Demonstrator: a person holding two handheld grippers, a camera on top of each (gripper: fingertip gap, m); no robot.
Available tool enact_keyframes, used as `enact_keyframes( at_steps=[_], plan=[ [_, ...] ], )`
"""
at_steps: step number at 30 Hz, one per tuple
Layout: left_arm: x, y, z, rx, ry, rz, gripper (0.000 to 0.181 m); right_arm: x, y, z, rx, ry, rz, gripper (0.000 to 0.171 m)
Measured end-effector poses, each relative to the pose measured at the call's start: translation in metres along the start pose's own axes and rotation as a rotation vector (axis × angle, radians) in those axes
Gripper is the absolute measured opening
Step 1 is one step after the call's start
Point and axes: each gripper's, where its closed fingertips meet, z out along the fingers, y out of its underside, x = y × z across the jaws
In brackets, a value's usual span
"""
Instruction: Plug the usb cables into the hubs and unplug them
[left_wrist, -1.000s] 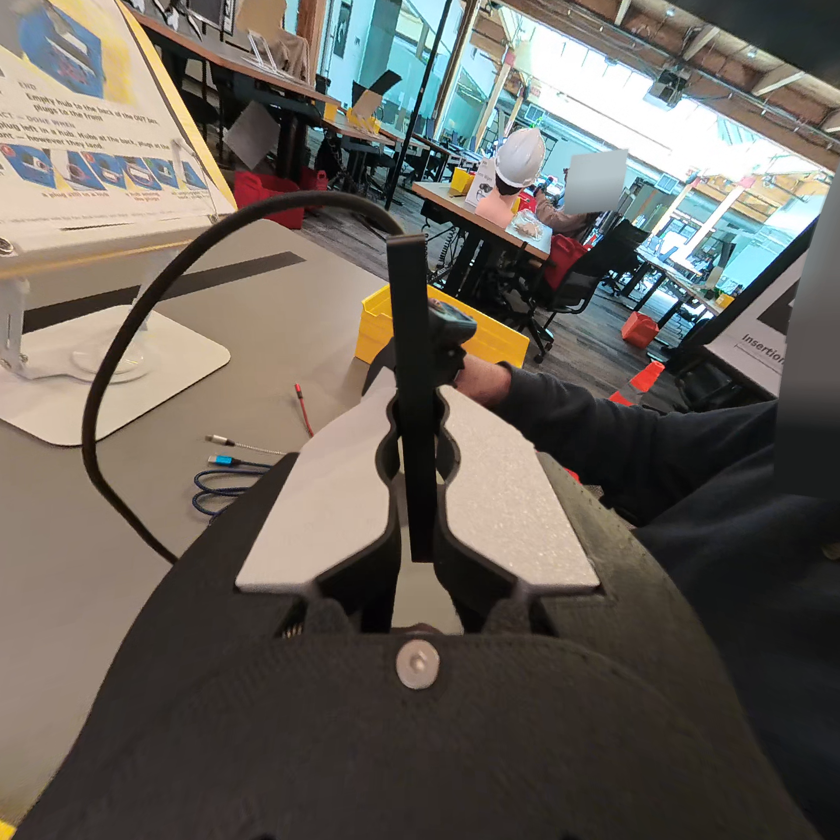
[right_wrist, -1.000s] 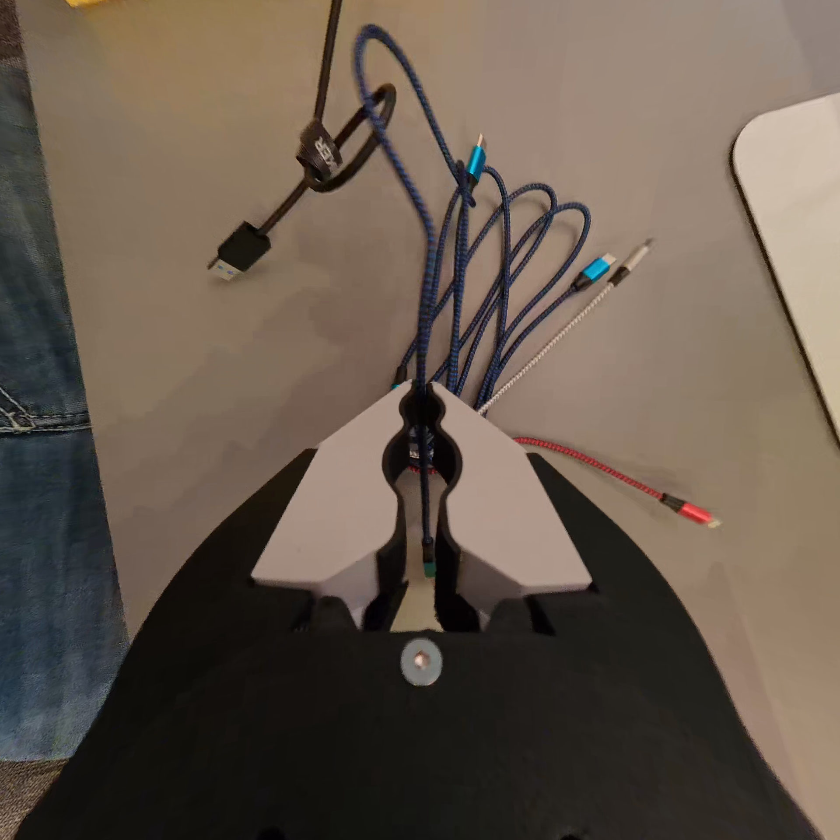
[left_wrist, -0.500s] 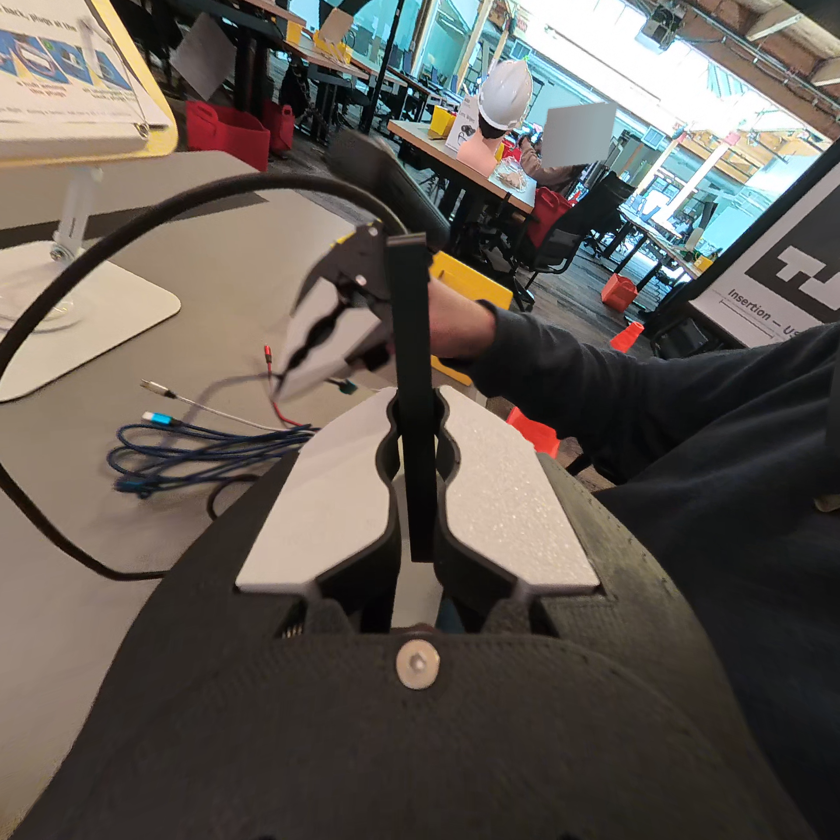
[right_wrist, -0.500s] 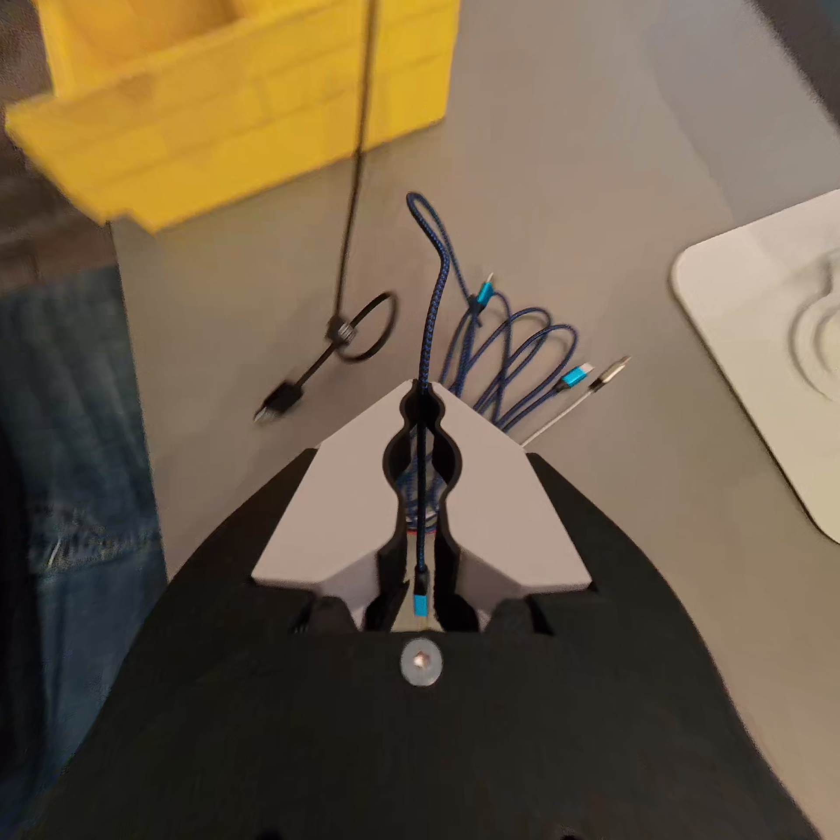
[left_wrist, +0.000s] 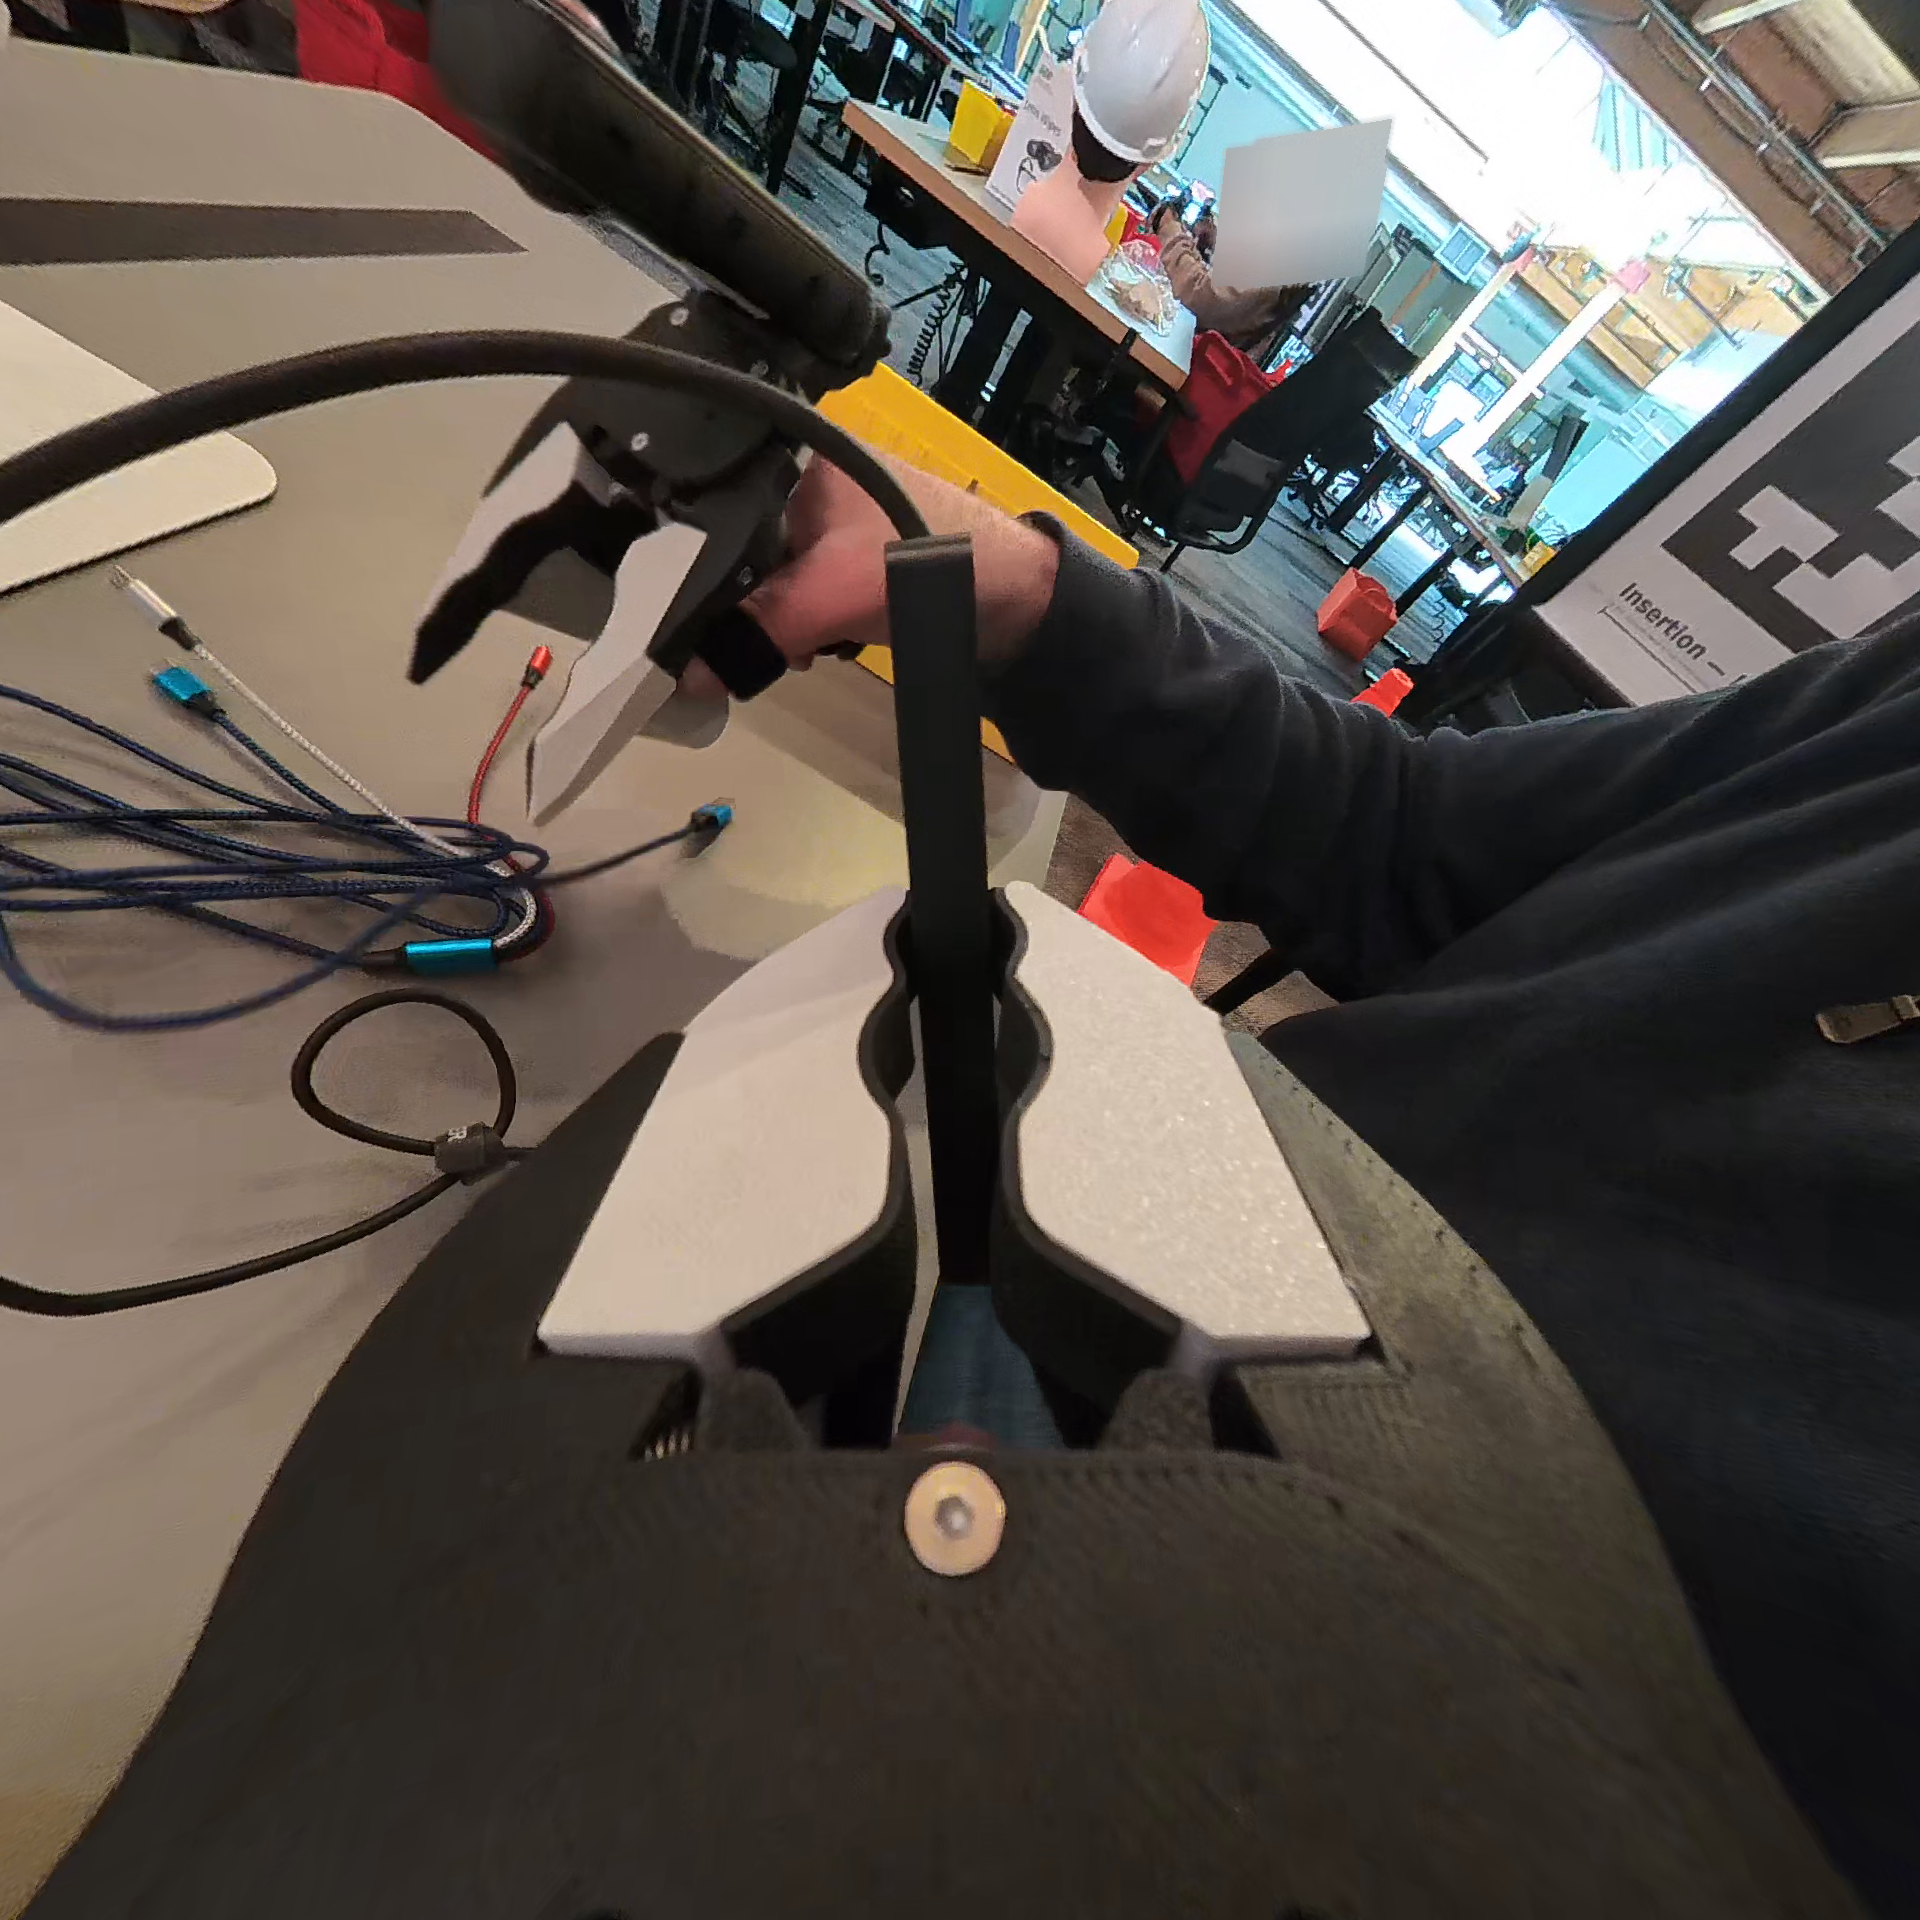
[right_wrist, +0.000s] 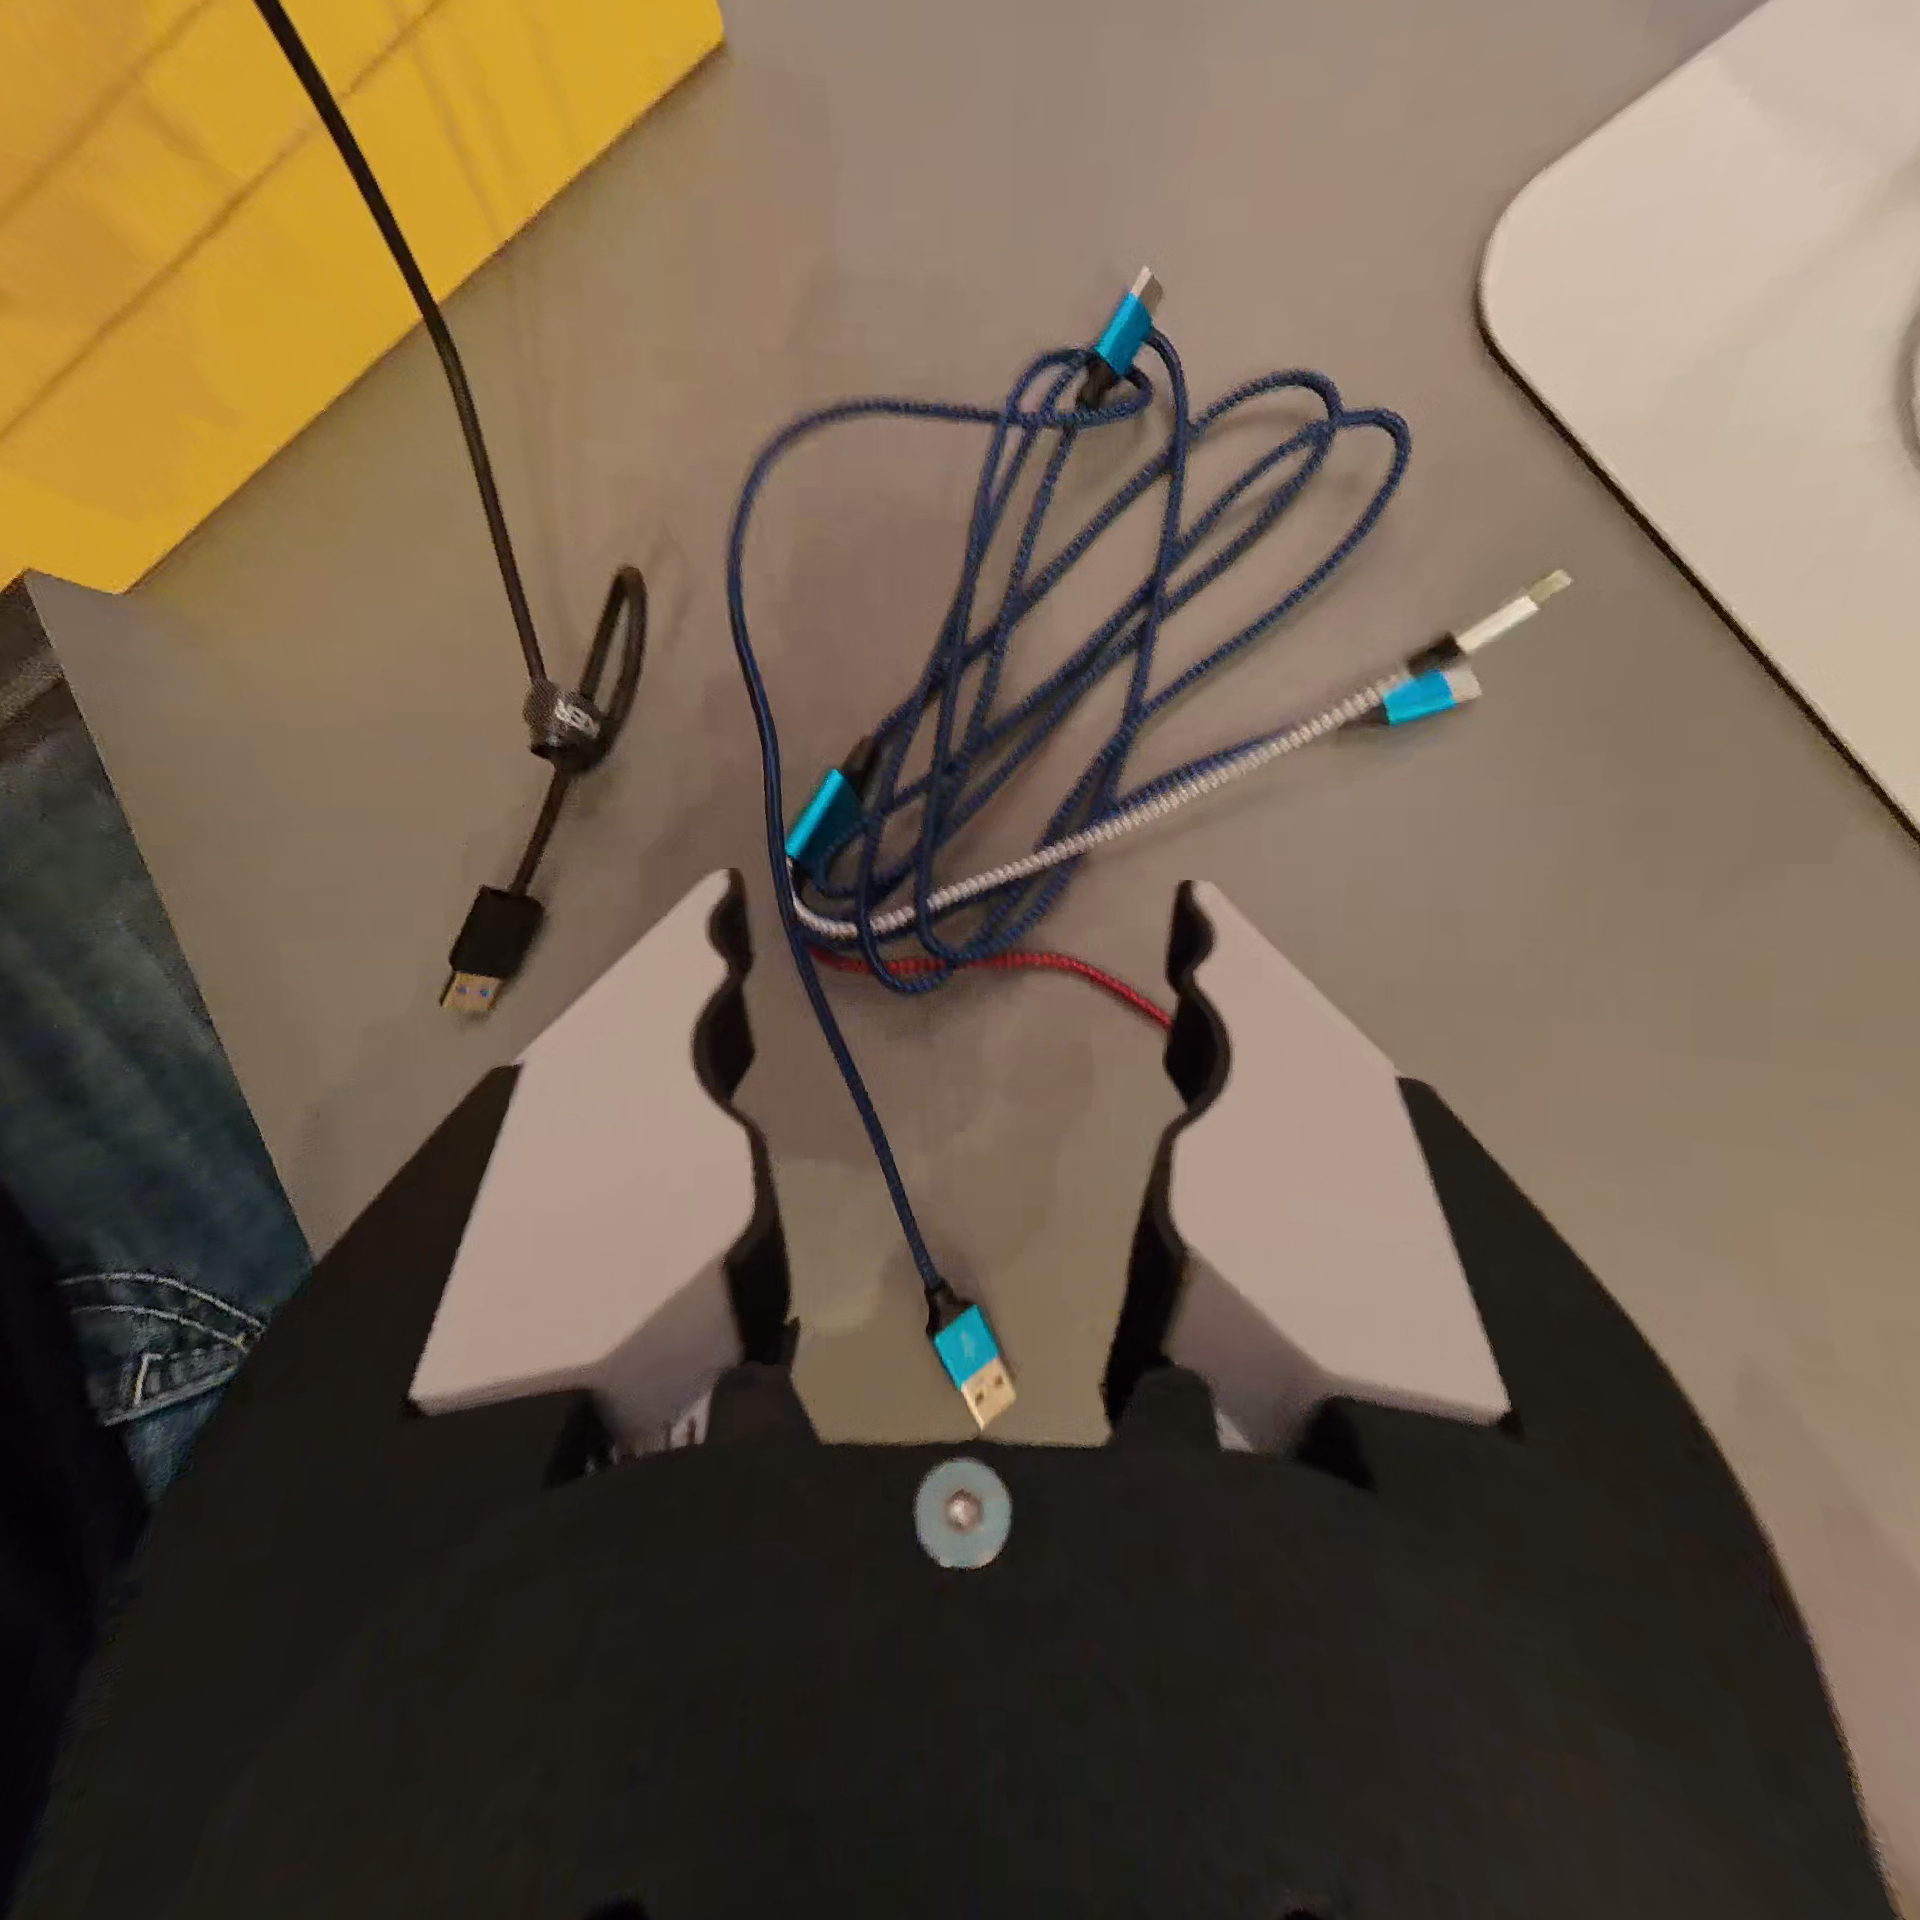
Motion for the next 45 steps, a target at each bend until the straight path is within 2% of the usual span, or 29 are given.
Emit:
enact_keyframes(
  at_steps=[4,8,9,10,13,15,16,17,19,21,25,30,35,38,40,42,45],
  plan=[
    [0.001,0.003,0.003,-0.005,0.009,-0.001,0.011,-0.004,-0.012,0.030,-0.059,0.040,0.011,0.097],
    [0.001,0.006,0.003,-0.002,0.019,-0.011,0.011,0.010,0.007,0.066,-0.233,0.103,0.012,0.122],
    [0.001,0.007,0.003,-0.003,0.020,-0.013,0.011,0.014,0.006,0.069,-0.239,0.135,-0.008,0.119],
    [0.002,0.007,0.003,-0.003,0.023,-0.014,0.011,0.015,0.005,0.071,-0.249,0.156,-0.020,0.115],
    [0.001,0.008,0.003,0.004,0.031,-0.022,0.011,0.016,-0.002,0.071,-0.221,0.176,-0.063,0.057],
    [-0.001,0.009,0.003,0.005,0.029,-0.028,0.011,0.014,-0.003,0.072,-0.192,0.162,-0.095,0.035],
    [-0.001,0.010,0.002,0.008,0.030,-0.034,0.011,0.013,-0.001,0.070,-0.196,0.142,-0.098,0.019],
    [-0.002,0.010,0.002,0.013,0.032,-0.038,0.011,0.011,0.002,0.067,-0.193,0.114,-0.092,0.010],
    [-0.003,0.012,0.003,0.015,0.034,-0.046,0.011,0.002,0.004,0.060,-0.157,0.060,-0.128,0.008],
    [-0.004,0.014,0.005,0.012,0.031,-0.055,0.011,0.003,0.008,0.043,-0.153,0.083,-0.130,0.007],
    [-0.002,0.012,0.009,0.014,0.029,-0.049,0.011,0.001,-0.004,-0.015,0.000,0.066,-0.098,0.007],
    [-0.001,0.012,0.016,0.012,0.022,-0.050,0.011,0.006,-0.011,-0.121,0.130,0.154,-0.168,0.007],
    [0.001,0.015,0.023,0.005,0.029,-0.054,0.011,0.010,0.010,-0.244,0.165,0.325,-0.274,0.006],
    [0.002,0.017,0.028,-0.001,0.041,-0.060,0.010,0.010,0.043,-0.302,0.106,0.402,-0.379,0.006],
    [0.002,0.019,0.032,-0.011,0.044,-0.062,0.011,0.012,0.073,-0.326,0.054,0.435,-0.435,0.007],
    [0.002,0.021,0.035,-0.016,0.051,-0.068,0.010,0.029,0.114,-0.339,-0.035,0.482,-0.414,0.006],
    [0.002,0.022,0.039,-0.025,0.054,-0.069,0.011,0.050,0.176,-0.334,-0.139,0.456,-0.402,0.006]
  ],
)
